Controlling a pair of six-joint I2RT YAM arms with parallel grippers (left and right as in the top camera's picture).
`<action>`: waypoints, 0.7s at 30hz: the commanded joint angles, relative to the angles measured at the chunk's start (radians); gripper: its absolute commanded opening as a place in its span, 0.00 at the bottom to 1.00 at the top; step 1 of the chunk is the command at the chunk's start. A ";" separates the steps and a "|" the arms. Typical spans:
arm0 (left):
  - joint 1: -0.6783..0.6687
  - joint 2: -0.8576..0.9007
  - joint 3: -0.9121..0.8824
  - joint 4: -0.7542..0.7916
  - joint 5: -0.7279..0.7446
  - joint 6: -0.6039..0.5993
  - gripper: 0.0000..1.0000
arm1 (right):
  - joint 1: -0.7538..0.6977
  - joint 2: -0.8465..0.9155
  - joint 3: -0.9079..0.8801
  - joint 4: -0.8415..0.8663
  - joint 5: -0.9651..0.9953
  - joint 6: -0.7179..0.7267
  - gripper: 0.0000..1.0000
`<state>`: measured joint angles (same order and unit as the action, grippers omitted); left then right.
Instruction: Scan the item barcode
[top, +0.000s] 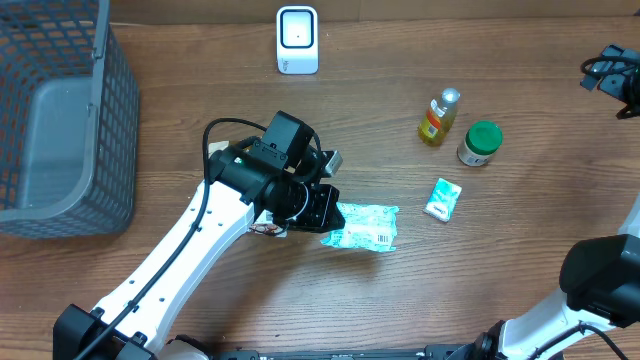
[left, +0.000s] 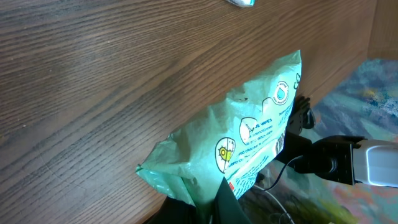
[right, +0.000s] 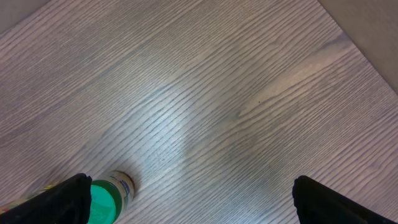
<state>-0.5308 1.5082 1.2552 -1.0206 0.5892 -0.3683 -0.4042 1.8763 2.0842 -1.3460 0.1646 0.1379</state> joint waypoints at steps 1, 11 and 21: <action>-0.006 -0.014 0.004 0.002 0.006 -0.014 0.04 | -0.001 -0.006 0.009 0.005 0.007 0.004 1.00; -0.006 -0.014 0.004 -0.016 -0.017 -0.001 0.04 | -0.001 -0.006 0.009 0.005 0.007 0.004 1.00; -0.005 -0.014 0.078 -0.021 -0.212 -0.001 0.04 | -0.001 -0.006 0.009 0.005 0.007 0.004 1.00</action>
<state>-0.5308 1.5085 1.2659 -1.0462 0.4534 -0.3679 -0.4042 1.8763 2.0842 -1.3457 0.1646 0.1379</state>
